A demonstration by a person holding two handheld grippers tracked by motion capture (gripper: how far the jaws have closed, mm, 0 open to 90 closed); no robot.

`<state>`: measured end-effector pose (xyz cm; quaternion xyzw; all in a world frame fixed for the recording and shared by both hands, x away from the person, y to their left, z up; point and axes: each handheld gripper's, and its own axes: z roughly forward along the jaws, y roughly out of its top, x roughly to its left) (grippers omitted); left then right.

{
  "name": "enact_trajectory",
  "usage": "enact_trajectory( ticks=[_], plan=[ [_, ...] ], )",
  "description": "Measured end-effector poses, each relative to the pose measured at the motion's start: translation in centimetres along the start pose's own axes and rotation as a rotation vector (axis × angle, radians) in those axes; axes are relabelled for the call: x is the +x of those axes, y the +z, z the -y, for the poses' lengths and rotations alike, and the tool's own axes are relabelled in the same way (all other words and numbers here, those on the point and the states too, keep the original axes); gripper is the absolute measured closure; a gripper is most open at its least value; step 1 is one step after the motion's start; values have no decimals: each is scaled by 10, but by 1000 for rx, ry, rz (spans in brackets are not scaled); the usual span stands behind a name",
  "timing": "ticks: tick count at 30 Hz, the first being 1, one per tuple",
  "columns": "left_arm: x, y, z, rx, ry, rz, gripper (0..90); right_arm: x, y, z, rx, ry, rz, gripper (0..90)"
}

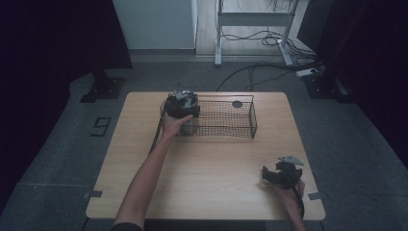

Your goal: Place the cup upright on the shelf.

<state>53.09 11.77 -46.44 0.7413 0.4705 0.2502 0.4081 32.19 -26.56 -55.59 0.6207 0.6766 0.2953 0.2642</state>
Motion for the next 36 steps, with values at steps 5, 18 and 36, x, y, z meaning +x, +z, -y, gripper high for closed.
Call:
enact_trajectory(
  ticks=[5,18,36],
  plan=[
    [-2,-2,3,-9,9,-3,33,0,0,0,0,0,0,60],
    [-5,-12,0,-28,-15,-5,0,0,0,0,0,0,-1,61],
    [-11,-64,-10,-72,27,6,0,0,0,0,0,1,-1,61]
  ],
)
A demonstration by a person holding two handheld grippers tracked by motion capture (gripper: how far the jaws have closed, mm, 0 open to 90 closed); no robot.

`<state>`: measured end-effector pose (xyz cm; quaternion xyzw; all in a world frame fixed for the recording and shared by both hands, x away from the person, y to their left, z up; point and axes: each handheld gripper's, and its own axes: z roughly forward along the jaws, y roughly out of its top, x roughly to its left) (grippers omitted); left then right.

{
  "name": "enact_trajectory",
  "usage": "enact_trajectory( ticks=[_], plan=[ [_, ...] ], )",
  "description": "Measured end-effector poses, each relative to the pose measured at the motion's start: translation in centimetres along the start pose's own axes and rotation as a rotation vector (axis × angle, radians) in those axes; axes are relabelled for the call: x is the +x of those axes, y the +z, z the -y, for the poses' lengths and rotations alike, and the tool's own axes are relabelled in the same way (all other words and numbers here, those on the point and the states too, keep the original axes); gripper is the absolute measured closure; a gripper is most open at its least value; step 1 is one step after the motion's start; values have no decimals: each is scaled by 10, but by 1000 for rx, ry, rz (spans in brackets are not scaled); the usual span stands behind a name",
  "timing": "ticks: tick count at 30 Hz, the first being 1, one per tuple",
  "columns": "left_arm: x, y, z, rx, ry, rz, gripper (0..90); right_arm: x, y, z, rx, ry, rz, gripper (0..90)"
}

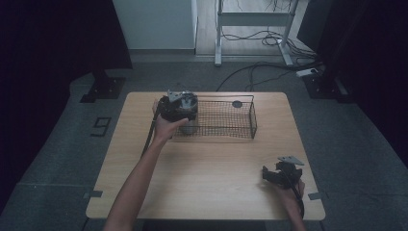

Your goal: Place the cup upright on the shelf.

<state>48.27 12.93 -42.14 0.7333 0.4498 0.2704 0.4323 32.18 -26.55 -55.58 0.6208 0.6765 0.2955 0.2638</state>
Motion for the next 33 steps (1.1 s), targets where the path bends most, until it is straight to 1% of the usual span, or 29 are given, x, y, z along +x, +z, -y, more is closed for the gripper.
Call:
enact_trajectory(
  ticks=[6,8,9,14,22,24,25,26,27,29,33],
  plan=[
    [-3,-17,1,-7,1,8,0,0,0,0,0,0,0,61],
    [-5,-23,3,-6,14,11,0,0,0,0,0,0,0,61],
    [-6,-26,4,-5,20,11,0,0,0,0,0,1,0,61],
    [-10,-41,13,-19,24,32,0,0,0,0,0,0,0,61],
    [-18,-65,32,-20,26,76,1,0,0,0,1,0,0,61],
    [-19,-71,39,-25,19,82,3,0,0,0,0,0,1,61],
    [-20,-74,45,-18,19,91,7,0,0,0,1,4,1,61],
    [-21,-76,48,-17,23,92,4,0,0,0,0,2,1,61],
    [-22,-78,50,-18,23,93,5,0,0,0,1,2,0,61],
    [-24,-82,60,-12,18,104,7,0,0,0,1,2,1,61],
    [-26,-88,74,-1,16,110,8,0,0,0,1,1,0,61]
  ],
)
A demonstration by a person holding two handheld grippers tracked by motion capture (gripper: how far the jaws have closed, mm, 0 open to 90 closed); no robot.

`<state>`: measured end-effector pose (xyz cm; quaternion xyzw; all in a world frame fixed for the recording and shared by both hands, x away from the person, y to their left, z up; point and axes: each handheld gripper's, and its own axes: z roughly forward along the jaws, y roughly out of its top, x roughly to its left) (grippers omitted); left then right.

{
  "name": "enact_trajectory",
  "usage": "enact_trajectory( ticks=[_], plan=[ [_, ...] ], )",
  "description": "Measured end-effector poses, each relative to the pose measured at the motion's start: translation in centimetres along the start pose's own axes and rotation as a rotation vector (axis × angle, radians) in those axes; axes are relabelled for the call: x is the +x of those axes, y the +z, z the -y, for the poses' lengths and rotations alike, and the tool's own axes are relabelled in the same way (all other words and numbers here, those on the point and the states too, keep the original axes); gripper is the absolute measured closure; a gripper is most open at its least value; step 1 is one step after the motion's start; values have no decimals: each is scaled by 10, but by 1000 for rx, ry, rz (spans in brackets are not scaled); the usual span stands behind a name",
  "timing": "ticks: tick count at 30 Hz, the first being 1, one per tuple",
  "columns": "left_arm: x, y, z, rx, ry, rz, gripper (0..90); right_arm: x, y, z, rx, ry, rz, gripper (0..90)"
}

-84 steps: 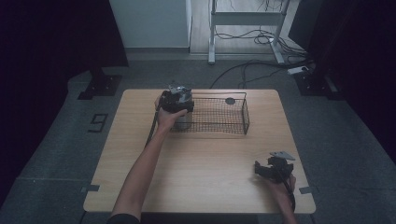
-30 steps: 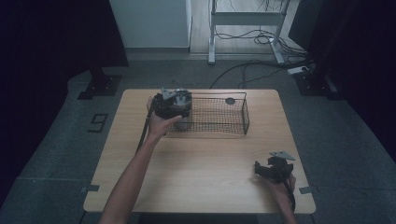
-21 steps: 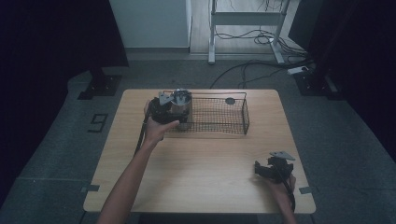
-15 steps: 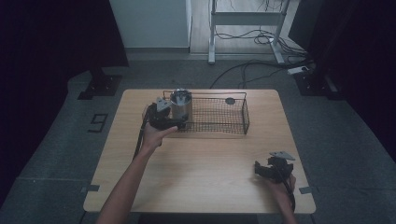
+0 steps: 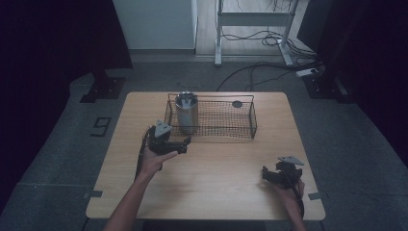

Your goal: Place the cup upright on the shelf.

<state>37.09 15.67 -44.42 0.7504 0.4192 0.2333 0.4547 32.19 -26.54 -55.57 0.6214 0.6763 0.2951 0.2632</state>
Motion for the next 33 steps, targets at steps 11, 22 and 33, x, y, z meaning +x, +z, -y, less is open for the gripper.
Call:
enact_trajectory(
  ticks=[11,22,33],
  plan=[
    [-5,-12,47,42,-44,18,13,0,0,0,0,0,0,61],
    [-10,-13,89,120,-65,13,26,0,0,0,0,0,2,61],
    [-11,-13,94,121,-75,-4,42,0,0,0,0,-1,3,61]
  ],
)
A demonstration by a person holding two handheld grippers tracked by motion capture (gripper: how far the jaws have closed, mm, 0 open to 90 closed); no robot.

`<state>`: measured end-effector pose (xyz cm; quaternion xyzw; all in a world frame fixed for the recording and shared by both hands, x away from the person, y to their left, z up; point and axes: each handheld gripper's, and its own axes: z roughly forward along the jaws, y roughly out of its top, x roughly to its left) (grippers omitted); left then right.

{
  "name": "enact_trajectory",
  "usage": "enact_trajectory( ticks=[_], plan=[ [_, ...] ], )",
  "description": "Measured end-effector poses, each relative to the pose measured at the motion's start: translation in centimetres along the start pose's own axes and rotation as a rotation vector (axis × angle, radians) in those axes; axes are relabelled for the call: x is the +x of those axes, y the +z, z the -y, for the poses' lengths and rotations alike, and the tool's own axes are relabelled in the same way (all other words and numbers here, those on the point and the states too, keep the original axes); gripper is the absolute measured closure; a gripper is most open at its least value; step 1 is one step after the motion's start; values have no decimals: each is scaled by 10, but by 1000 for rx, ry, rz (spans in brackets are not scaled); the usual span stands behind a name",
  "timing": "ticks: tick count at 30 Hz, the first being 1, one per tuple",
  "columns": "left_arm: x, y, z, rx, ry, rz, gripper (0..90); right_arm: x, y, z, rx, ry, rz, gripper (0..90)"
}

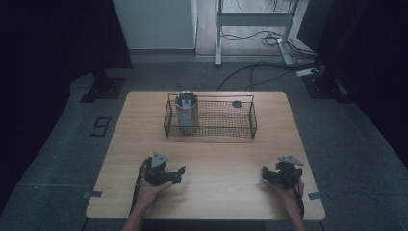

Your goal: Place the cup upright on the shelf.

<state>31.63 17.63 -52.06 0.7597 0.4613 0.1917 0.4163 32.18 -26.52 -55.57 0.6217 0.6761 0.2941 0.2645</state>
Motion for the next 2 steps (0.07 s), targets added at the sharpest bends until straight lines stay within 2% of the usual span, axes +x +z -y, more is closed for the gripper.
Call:
enact_trajectory(
  ticks=[2],
  plan=[
    [1,0,0,3,-2,-1,43,0,0,0,0,0,0,61]
  ],
)
